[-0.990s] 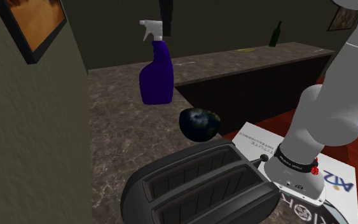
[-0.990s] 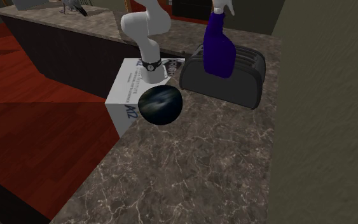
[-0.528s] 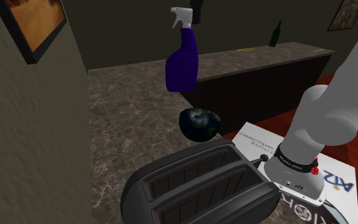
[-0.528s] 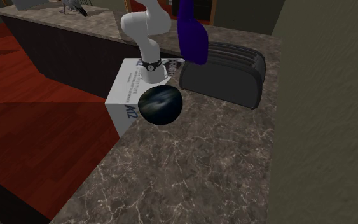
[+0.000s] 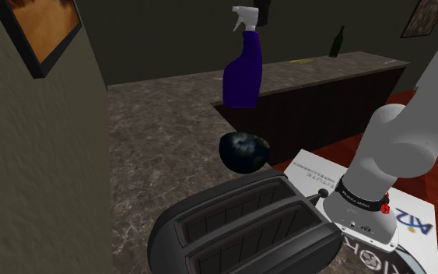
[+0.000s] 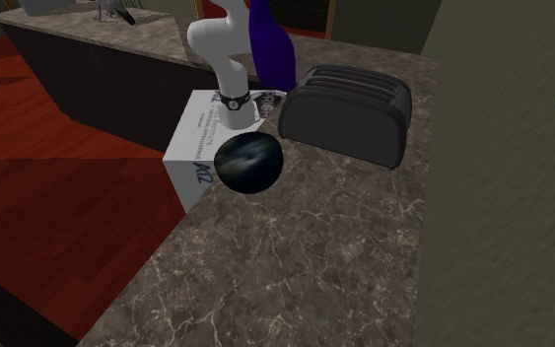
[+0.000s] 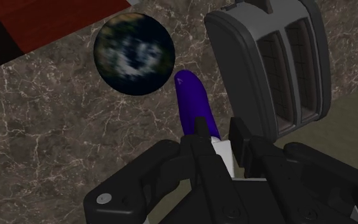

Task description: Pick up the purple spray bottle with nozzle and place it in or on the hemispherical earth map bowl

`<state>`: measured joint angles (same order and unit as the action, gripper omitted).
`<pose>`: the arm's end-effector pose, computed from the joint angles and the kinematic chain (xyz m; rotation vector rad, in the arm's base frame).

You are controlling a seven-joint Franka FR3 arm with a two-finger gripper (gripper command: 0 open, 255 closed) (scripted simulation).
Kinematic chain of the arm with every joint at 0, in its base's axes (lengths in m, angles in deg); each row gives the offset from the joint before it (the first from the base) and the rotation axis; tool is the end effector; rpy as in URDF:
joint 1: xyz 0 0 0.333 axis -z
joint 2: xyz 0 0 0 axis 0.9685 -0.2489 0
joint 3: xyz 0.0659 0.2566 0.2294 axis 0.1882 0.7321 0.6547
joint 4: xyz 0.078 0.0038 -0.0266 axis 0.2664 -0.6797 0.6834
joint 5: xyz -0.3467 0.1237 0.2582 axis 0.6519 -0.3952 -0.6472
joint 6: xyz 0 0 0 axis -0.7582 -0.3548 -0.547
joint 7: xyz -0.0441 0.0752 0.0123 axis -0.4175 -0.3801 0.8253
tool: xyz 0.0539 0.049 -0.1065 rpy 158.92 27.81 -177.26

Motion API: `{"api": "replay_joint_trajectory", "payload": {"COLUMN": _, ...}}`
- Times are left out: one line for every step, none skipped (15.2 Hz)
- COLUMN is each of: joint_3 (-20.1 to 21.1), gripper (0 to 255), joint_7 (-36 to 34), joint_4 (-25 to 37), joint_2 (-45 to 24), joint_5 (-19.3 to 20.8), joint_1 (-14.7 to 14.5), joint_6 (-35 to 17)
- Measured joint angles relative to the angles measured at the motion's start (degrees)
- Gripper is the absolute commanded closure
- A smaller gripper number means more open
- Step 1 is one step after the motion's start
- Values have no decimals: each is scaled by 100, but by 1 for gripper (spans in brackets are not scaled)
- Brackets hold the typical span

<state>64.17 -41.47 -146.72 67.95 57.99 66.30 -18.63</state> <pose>0.4293 0.0984 0.7576 -2.7259 -1.0325 0.1087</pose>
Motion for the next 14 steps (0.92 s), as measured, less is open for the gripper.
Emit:
{"api": "replay_joint_trajectory", "payload": {"joint_3": 0, "gripper": 255, "joint_7": 24, "joint_4": -140, "joint_2": 58, "joint_5": 8, "joint_1": 4, "joint_6": -79}}
{"api": "replay_joint_trajectory", "payload": {"joint_3": 2, "gripper": 255, "joint_7": 41, "joint_4": -242, "joint_2": 86, "joint_5": 13, "joint_1": 5, "joint_6": -150}}
{"api": "replay_joint_trajectory", "payload": {"joint_3": 6, "gripper": 255, "joint_7": 58, "joint_4": -390, "joint_2": 146, "joint_5": 18, "joint_1": 8, "joint_6": -235}}
{"api": "replay_joint_trajectory", "payload": {"joint_3": 13, "gripper": 255, "joint_7": 67, "joint_4": -508, "joint_2": 193, "joint_5": 21, "joint_1": 7, "joint_6": -305}}
{"api": "replay_joint_trajectory", "payload": {"joint_3": 14, "gripper": 255, "joint_7": 88, "joint_4": -612, "joint_2": 221, "joint_5": 27, "joint_1": 10, "joint_6": -380}}
{"api": "replay_joint_trajectory", "payload": {"joint_3": 13, "gripper": 255, "joint_7": 105, "joint_4": -724, "joint_2": 267, "joint_5": 32, "joint_1": 13, "joint_6": -443}}
{"api": "replay_joint_trajectory", "payload": {"joint_3": 14, "gripper": 255, "joint_7": 127, "joint_4": -846, "joint_2": 302, "joint_5": 38, "joint_1": 17, "joint_6": -529}}
{"api": "replay_joint_trajectory", "payload": {"joint_3": 19, "gripper": 255, "joint_7": 143, "joint_4": -979, "joint_2": 347, "joint_5": 42, "joint_1": 18, "joint_6": -615}}
{"api": "replay_joint_trajectory", "payload": {"joint_3": 22, "gripper": 255, "joint_7": 155, "joint_4": -1066, "joint_2": 367, "joint_5": 44, "joint_1": 19, "joint_6": -681}}
{"api": "replay_joint_trajectory", "payload": {"joint_3": 21, "gripper": 255, "joint_7": 178, "joint_4": -1187, "joint_2": 405, "joint_5": 50, "joint_1": 23, "joint_6": -760}}
{"api": "replay_joint_trajectory", "payload": {"joint_3": 33, "gripper": 255, "joint_7": 180, "joint_4": -1289, "joint_2": 433, "joint_5": 48, "joint_1": 21, "joint_6": -836}}
{"api": "replay_joint_trajectory", "payload": {"joint_3": 34, "gripper": 255, "joint_7": 197, "joint_4": -1391, "joint_2": 463, "joint_5": 52, "joint_1": 23, "joint_6": -906}}
{"api": "replay_joint_trajectory", "payload": {"joint_3": 37, "gripper": 255, "joint_7": 210, "joint_4": -1495, "joint_2": 492, "joint_5": 54, "joint_1": 24, "joint_6": -980}}
{"api": "replay_joint_trajectory", "payload": {"joint_3": 43, "gripper": 255, "joint_7": 224, "joint_4": -1602, "joint_2": 511, "joint_5": 55, "joint_1": 25, "joint_6": -1067}}
